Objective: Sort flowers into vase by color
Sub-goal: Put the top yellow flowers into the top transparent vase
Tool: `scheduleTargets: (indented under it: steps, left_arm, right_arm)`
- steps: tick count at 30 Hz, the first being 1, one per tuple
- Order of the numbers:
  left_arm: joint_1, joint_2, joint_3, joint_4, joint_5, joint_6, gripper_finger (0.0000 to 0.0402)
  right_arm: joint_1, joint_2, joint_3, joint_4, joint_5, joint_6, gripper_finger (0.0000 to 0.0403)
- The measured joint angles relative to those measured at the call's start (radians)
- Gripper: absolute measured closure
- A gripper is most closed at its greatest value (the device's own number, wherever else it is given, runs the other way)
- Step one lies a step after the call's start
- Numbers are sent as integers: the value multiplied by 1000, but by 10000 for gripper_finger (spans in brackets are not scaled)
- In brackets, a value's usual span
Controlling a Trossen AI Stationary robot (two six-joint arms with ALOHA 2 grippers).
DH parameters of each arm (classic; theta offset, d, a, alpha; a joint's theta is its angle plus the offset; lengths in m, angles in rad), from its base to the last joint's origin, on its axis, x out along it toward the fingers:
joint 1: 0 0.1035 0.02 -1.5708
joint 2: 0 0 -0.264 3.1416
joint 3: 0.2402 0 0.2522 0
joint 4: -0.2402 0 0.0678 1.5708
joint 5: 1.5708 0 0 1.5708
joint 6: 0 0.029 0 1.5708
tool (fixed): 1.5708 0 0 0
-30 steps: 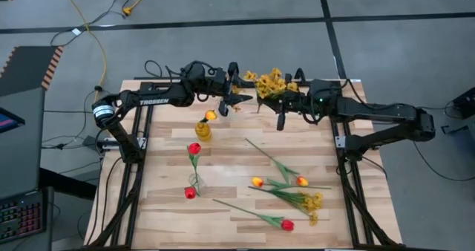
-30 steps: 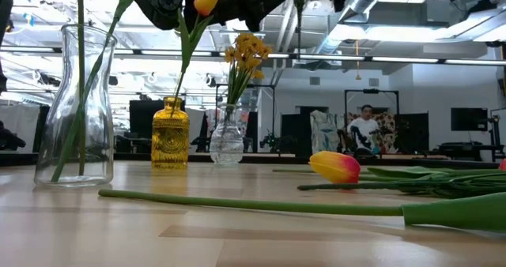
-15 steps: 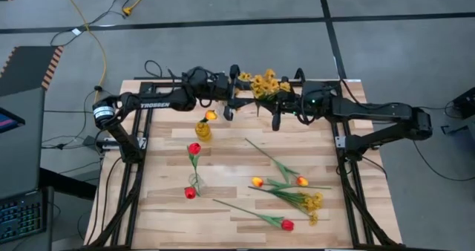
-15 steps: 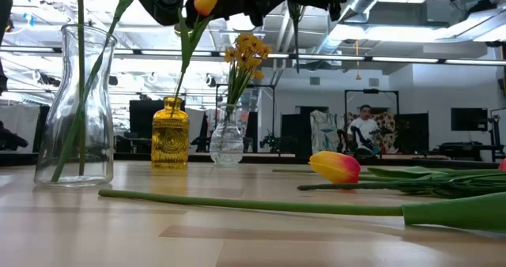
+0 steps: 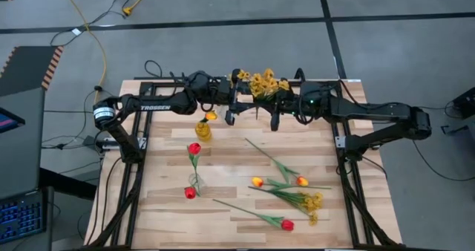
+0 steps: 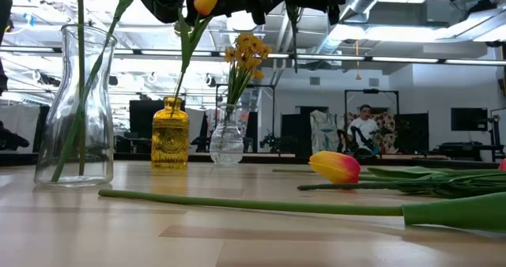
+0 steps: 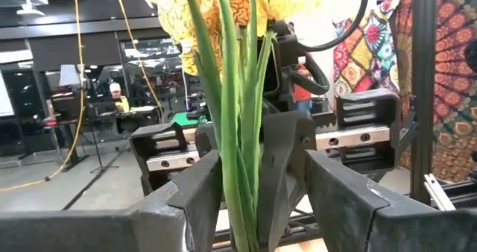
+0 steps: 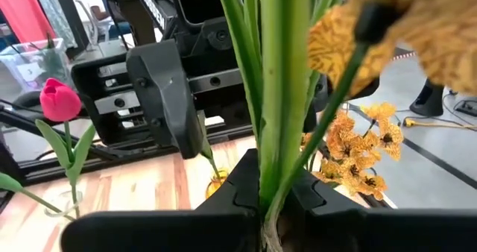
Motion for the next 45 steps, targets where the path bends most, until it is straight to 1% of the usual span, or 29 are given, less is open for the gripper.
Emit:
scheduleTargets:
  steps: [3, 6, 9, 12, 17, 24, 33, 38, 45]
  left_arm:
    - [-1, 0, 0, 0, -2, 0, 232]
    - [-1, 0, 0, -1, -6, -8, 247]
    - [-1, 0, 0, -6, -34, -13, 271]
    - [-1, 0, 0, -28, -40, -14, 299]
    - [-1, 0, 2, -69, -40, -16, 345]
    - [0, 0, 2, -71, -43, -8, 394]
    - [0, 0, 2, -68, -44, -8, 396]
    - [0, 0, 2, -67, -46, -7, 396]
    - [12, 0, 1, -39, -54, -23, 397]
  right_arm:
    - [3, 9, 0, 8, 0, 2, 358]
    - [8, 21, 0, 6, 0, 6, 358]
    - [13, 46, 2, 37, 0, 7, 358]
    - [13, 68, 0, 68, -1, 7, 358]
    - [12, 67, 0, 63, 0, 1, 358]
    - [11, 65, 0, 63, 0, -2, 352]
    - [10, 65, 0, 66, -1, -5, 342]
    - [10, 65, 0, 66, -1, -59, 342]
    - [10, 64, 0, 74, 0, -63, 341]
